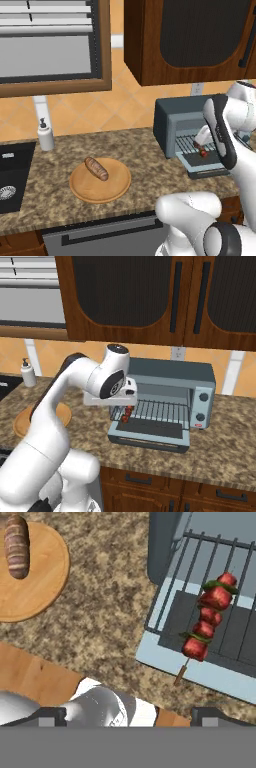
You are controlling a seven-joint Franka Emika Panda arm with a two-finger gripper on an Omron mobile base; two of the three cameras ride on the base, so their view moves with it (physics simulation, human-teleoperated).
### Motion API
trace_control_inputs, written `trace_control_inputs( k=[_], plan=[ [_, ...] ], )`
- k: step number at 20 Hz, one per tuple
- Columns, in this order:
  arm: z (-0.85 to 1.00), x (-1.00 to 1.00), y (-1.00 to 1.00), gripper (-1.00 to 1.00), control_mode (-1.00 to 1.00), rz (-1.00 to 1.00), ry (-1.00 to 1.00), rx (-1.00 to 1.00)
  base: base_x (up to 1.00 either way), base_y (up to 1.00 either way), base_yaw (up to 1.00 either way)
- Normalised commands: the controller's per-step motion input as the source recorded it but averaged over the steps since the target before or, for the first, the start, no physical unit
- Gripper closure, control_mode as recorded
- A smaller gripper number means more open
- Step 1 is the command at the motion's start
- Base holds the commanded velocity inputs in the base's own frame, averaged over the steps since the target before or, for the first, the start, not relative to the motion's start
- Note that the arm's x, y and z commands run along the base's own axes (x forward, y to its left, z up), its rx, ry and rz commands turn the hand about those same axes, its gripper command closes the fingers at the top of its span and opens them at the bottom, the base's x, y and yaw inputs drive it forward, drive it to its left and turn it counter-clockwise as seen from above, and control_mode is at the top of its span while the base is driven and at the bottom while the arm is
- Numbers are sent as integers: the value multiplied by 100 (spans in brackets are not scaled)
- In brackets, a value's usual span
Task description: Pick up the kebab skewer and baguette bread, and place them inside the toaster oven. Close the toaster oven door and start by setting the timer.
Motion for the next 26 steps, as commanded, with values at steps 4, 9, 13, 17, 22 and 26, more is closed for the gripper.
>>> trace_control_inputs(
  k=[4,9,13,17,22,26],
  plan=[
    [18,-88,100,-100,-100,-4,-6,0,0,0,0],
    [1,-24,100,-100,-100,3,-1,-6,0,0,0],
    [0,28,100,-100,-100,0,1,-6,0,0,0],
    [0,39,100,-100,-100,0,5,-1,0,0,0],
    [-24,25,99,-100,-100,0,8,0,0,0,0],
    [-36,52,74,-100,-100,5,16,0,0,0,0]
  ],
)
